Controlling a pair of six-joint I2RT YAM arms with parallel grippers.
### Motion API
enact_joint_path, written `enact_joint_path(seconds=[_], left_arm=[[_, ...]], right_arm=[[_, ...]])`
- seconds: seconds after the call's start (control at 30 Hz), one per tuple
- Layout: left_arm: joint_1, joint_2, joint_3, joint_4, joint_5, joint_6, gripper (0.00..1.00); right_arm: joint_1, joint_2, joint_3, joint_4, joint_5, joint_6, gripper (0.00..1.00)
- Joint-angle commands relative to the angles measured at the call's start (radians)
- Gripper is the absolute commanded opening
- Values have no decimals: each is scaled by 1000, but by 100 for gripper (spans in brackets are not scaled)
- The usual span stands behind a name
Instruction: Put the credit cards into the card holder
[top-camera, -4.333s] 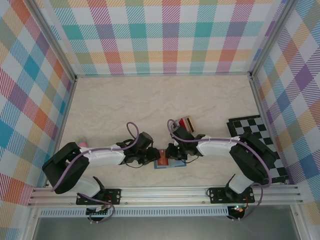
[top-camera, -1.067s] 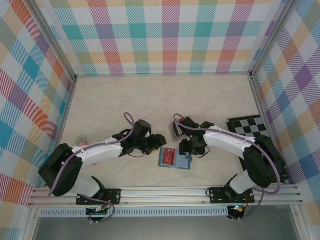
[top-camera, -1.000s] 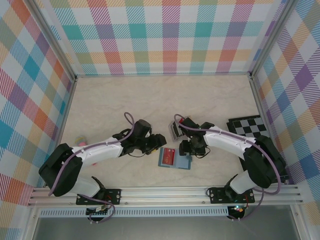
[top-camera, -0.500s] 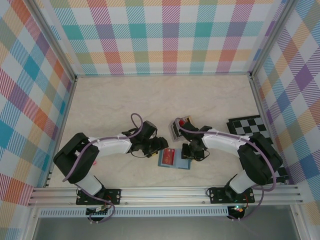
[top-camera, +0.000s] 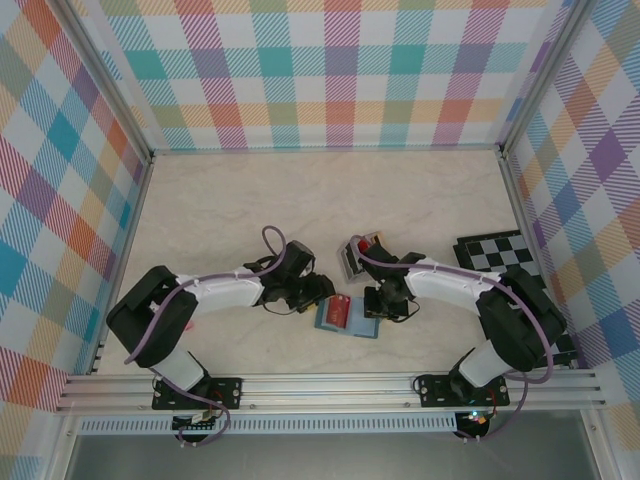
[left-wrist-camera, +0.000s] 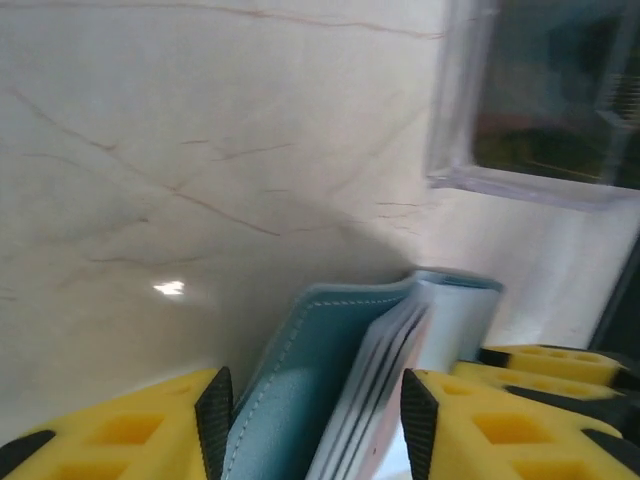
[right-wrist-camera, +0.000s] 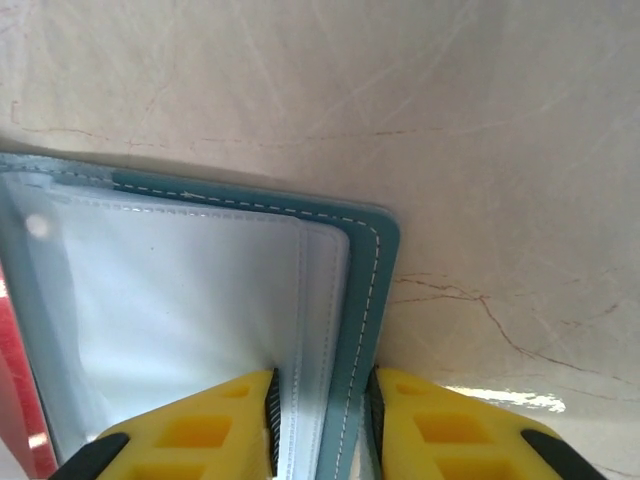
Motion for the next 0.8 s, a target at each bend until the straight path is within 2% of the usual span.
enact_joint_path(seconds=[0.0, 0.17, 0.33, 0.43, 0.57, 0.77], left_arm=[[-33, -63, -16, 146, 75, -33, 48], [-61, -34, -4, 222, 121, -39, 50], [-114, 69, 49, 269, 143, -61, 50], [-142, 112, 66, 275, 110, -85, 50], [-152, 125, 55, 273, 48, -113, 50], [-153, 109, 61, 228, 25, -95, 50]], right_arm=[[7, 29, -23, 96, -32, -11, 27], [6, 29, -20, 113, -36, -11, 27], [3, -20, -35, 69, 36, 20, 31], [-4, -73, -57, 36, 68, 41, 36], [-28, -159, -93, 12, 71, 52, 38], [-48, -200, -82, -63, 95, 21, 37]])
